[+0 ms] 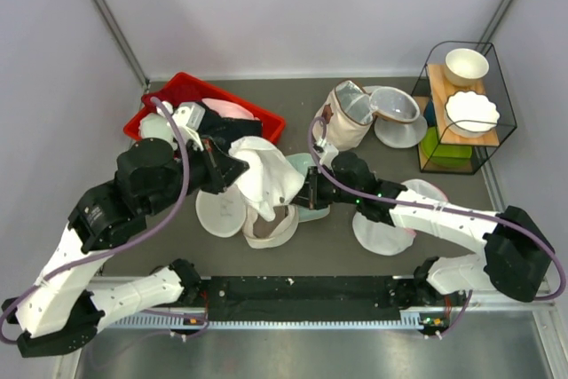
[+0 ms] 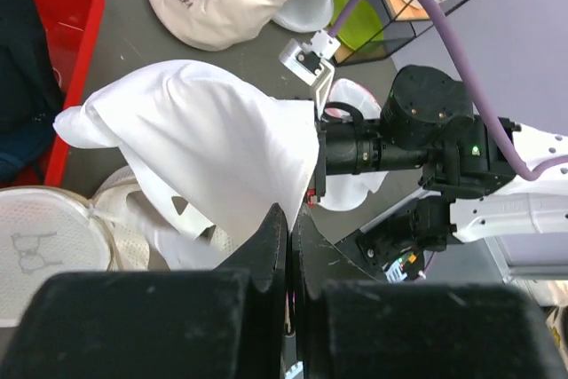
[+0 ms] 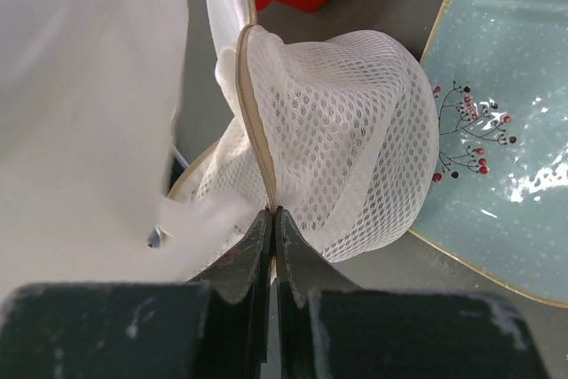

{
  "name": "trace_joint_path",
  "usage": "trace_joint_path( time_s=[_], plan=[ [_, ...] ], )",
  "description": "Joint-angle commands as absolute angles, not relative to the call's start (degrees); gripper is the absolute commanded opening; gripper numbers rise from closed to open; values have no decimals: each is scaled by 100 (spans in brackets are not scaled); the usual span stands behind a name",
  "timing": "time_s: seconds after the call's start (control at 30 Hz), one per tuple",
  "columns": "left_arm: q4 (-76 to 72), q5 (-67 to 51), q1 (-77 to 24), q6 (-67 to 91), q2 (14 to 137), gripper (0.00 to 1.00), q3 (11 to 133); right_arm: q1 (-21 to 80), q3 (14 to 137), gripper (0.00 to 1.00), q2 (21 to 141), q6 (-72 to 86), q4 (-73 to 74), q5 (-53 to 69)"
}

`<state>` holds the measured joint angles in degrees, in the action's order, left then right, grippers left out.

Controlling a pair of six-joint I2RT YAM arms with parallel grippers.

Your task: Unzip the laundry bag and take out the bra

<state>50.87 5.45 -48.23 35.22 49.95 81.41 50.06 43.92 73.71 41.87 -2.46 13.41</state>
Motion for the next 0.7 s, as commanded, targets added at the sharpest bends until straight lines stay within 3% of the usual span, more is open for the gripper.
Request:
trace_joint_path(
  time_s=[0.0,0.37,0.43,0.47,0.5,0.67],
  plan=[
    [4931,948,-4790,3577,5133,0,8332,4957,4386,0,7322,4280,-580,1406],
    [5308,3040,-4511,2875,5580,0,9755,4966,4157,0,6987,4307,-554,1336],
    [5300,2814,-4124,2717,5843,0,10036,4957,4148,0,6961,4307,-571,1362],
    [5213,2534,-3478,2620,5914,0,10081,4957,4122,0,6952,4307,-580,1371],
    [5160,1879,-3132,2602,5985,0,10098,4957,4113,0,6943,4298,-624,1388],
    [4624,1381,-1875,2417,6652,0,10002,4957,4008,0,6943,4385,-799,1476]
  ],
)
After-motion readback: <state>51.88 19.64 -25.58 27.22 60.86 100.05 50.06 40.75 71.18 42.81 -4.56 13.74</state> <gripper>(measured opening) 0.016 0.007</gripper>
